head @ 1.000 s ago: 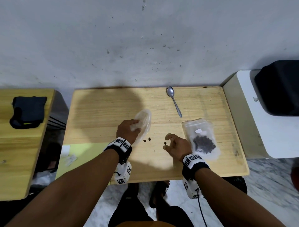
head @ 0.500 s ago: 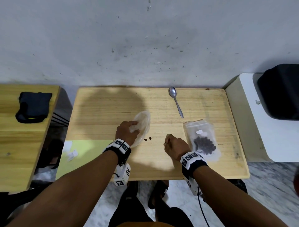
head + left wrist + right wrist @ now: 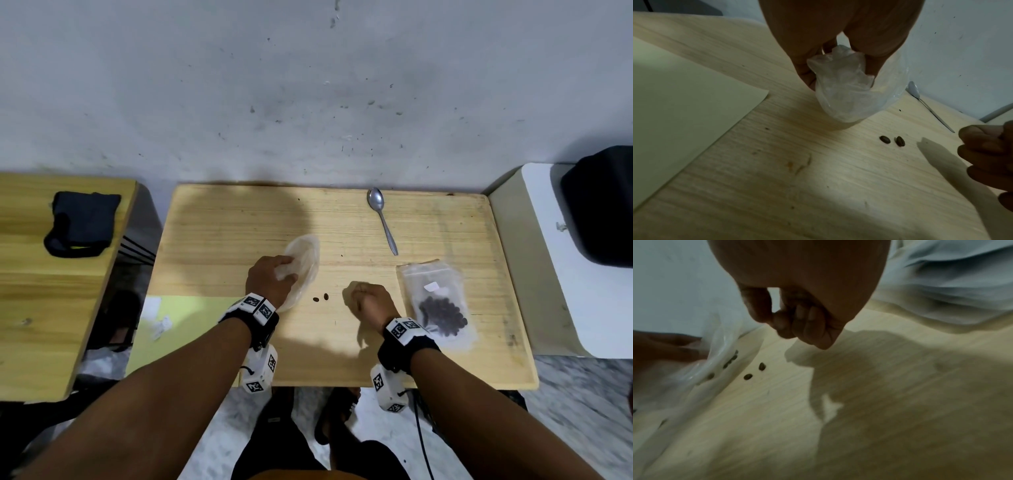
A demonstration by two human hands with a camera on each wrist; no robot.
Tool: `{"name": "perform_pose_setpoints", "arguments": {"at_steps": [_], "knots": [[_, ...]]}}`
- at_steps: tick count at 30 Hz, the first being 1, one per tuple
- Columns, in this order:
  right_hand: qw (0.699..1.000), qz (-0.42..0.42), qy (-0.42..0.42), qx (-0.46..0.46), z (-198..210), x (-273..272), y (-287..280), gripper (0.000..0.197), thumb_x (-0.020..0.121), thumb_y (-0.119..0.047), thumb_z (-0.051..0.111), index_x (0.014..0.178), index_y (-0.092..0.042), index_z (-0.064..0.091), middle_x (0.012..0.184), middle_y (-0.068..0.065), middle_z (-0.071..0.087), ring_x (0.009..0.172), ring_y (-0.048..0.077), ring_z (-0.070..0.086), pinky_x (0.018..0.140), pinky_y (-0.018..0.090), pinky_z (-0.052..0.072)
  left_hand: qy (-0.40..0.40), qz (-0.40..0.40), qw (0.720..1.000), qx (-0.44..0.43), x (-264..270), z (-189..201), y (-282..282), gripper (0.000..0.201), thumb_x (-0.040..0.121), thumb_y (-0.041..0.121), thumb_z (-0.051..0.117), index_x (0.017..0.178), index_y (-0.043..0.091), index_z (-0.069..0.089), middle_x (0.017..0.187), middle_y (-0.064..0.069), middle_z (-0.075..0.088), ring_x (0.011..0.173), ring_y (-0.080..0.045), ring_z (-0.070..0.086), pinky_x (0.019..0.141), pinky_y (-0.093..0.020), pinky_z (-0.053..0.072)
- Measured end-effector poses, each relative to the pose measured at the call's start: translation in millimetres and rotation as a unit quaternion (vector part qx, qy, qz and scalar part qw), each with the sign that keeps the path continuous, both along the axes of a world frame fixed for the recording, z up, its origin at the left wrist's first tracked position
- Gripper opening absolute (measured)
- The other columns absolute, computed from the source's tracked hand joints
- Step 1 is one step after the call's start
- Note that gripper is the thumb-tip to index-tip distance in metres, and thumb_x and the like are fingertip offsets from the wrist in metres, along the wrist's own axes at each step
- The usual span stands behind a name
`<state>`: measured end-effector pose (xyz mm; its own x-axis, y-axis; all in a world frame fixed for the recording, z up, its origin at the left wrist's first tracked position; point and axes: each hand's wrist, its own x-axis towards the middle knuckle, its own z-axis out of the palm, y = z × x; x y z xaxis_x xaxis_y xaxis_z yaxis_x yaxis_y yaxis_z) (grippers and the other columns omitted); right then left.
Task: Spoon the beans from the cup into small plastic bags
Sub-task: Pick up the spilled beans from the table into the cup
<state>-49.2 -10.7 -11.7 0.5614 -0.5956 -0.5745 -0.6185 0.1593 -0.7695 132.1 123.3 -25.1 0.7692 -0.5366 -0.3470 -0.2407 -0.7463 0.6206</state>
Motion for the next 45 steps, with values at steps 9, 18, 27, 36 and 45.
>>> {"name": "perform_pose_setpoints", "arguments": {"at_steps": [9, 18, 27, 36, 45], "knots": [[0.953, 0.212, 0.107, -0.188, -30.9, 23.1, 11.4, 0.024, 0.077, -0.043, 0.073, 0.092, -0.033, 0.058, 0.072, -0.007, 0.067, 0.071, 0.012, 0.062, 0.066, 0.026, 0.048, 0.011, 0.007, 1.0, -0.005, 15.6, -0.2, 6.8, 0.036, 0.078, 0.028, 0.073, 0.113, 0.029, 0.068, 0.119, -0.002, 0.062, 0.111, -0.022, 0.059, 0.092, -0.024, 0.042], [0.924, 0.275, 0.132, -0.231, -34.7, 26.4, 16.2, 0.006, 0.089, -0.035, 0.056, 0.089, -0.029, 0.055, 0.093, -0.003, 0.064, 0.076, 0.02, 0.059, 0.065, 0.027, 0.04, 0.007, 0.001, 1.0, -0.011, 24.1, 0.9, 8.5, 0.038, 0.078, 0.026, 0.074, 0.115, 0.026, 0.068, 0.119, -0.005, 0.063, 0.111, -0.023, 0.059, 0.092, -0.023, 0.041], [0.991, 0.082, 0.087, -0.053, -10.5, 25.3, 7.0, 0.028, 0.083, 0.005, 0.038, 0.06, -0.009, 0.044, 0.056, 0.01, 0.039, 0.035, 0.012, 0.024, 0.044, 0.016, 0.02, -0.001, 0.001, 1.0, -0.017, 24.6, 3.9, 12.4, 0.037, 0.078, 0.026, 0.074, 0.114, 0.026, 0.068, 0.117, -0.004, 0.063, 0.109, -0.022, 0.06, 0.09, -0.022, 0.04], [0.983, 0.135, 0.055, -0.108, -18.7, 34.2, 24.5, 0.014, 0.08, -0.018, 0.06, 0.067, -0.014, 0.059, 0.071, -0.004, 0.068, 0.076, 0.013, 0.067, 0.063, 0.026, 0.049, 0.002, 0.019, 0.999, -0.036, 17.0, 6.7, 22.9, 0.035, 0.076, 0.024, 0.076, 0.111, 0.024, 0.07, 0.115, -0.005, 0.065, 0.107, -0.023, 0.061, 0.087, -0.02, 0.04], [0.939, 0.23, 0.123, -0.224, -32.1, 36.6, 34.8, 0.005, 0.087, -0.032, 0.064, 0.087, -0.033, 0.059, 0.074, -0.01, 0.067, 0.072, 0.013, 0.061, 0.064, 0.024, 0.043, 0.012, 0.038, 0.998, -0.042, 13.2, 3.6, 40.2, 0.035, 0.076, 0.02, 0.076, 0.111, 0.021, 0.07, 0.116, -0.007, 0.065, 0.107, -0.025, 0.062, 0.088, -0.024, 0.044]]}}
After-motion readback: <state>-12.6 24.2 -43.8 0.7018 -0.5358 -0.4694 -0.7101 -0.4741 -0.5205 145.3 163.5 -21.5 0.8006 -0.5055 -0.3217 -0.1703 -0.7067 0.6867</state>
